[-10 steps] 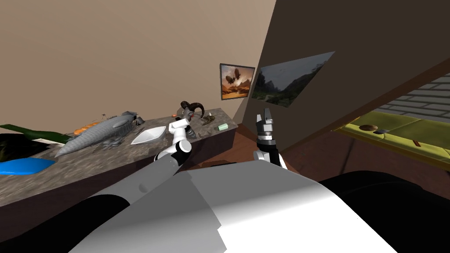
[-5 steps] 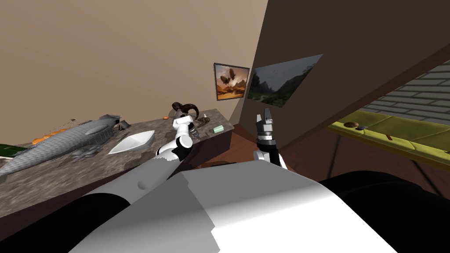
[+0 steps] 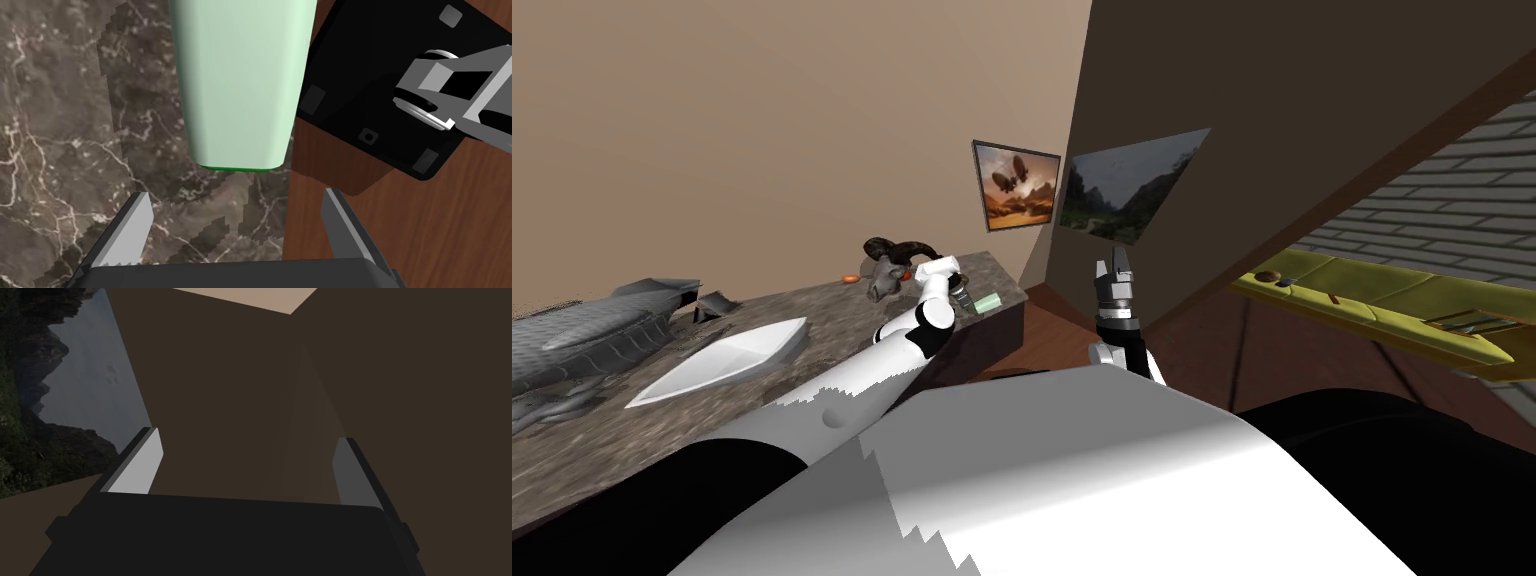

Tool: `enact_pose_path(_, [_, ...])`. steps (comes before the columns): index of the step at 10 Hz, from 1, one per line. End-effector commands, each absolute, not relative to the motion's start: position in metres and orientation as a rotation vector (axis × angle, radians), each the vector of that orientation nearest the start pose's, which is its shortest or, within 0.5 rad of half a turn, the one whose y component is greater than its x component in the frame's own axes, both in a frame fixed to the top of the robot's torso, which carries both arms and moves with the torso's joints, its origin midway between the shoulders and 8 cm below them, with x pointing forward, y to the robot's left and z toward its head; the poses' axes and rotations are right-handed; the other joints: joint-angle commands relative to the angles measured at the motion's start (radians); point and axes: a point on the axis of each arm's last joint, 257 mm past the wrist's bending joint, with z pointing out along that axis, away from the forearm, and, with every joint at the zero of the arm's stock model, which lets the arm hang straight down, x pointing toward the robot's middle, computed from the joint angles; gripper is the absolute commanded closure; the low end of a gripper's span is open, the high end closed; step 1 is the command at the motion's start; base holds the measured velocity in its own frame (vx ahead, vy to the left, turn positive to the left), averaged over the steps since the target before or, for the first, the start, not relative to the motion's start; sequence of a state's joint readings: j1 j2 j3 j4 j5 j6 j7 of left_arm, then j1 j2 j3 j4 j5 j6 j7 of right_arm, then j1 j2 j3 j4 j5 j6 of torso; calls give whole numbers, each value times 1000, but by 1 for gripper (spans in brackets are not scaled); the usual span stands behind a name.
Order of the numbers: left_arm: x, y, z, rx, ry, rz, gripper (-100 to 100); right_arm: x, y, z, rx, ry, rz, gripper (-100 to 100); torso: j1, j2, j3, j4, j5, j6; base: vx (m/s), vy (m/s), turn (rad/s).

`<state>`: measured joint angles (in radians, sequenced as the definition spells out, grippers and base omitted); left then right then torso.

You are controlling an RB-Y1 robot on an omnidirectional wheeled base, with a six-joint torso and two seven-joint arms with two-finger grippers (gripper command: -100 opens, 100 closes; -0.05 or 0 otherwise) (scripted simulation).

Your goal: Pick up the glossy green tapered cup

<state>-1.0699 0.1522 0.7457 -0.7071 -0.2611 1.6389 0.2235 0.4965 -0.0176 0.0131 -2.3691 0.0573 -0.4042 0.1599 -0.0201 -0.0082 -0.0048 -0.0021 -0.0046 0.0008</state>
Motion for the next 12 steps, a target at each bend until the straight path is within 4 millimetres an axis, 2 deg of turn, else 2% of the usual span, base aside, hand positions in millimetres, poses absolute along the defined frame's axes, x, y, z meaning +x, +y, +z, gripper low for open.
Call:
enact_pose_path(1, [526, 246, -288, -2725, 1676, -204, -100, 343, -266, 46, 552, 695, 1128, 0, 0, 0, 0, 0, 0, 0, 91, -164, -25])
enact_pose_path(2, [525, 247, -289, -2725, 1673, -203, -100, 343, -266, 46, 552, 695, 1128, 0, 5, 3, 2, 1, 1, -1, 30, -66, 10])
enact_pose_path(3, [525, 247, -288, -2725, 1674, -203, 0, 343, -266, 46, 551, 695, 1128, 0, 11, 7, 4, 1, 3, -1, 8, -16, -2])
enact_pose_path(4, [522, 245, -302, -2725, 1678, -205, -100, 343, -266, 46, 551, 695, 1128, 0, 16, 9, 5, 2, 4, -2, 21, -5, 8])
enact_pose_path(6, [520, 244, -312, -2726, 1681, -206, -100, 343, -266, 46, 551, 695, 1128, 0, 18, 9, 5, 2, 4, -2, 24, 2, 9])
enact_pose_path(7, [520, 245, -308, -2727, 1680, -204, -100, 343, -266, 46, 551, 695, 1128, 0, 18, 9, 5, 2, 4, -2, 9, 2, 2])
enact_pose_path(8, [520, 245, -309, -2725, 1680, -206, 100, 343, -266, 46, 551, 695, 1128, 0, 18, 10, 6, 2, 4, -2, 0, 0, 0])
enact_pose_path(12, [519, 245, -309, -2726, 1681, -203, 100, 343, -266, 46, 551, 695, 1128, 0, 19, 9, 5, 2, 5, -2, 0, 0, 0])
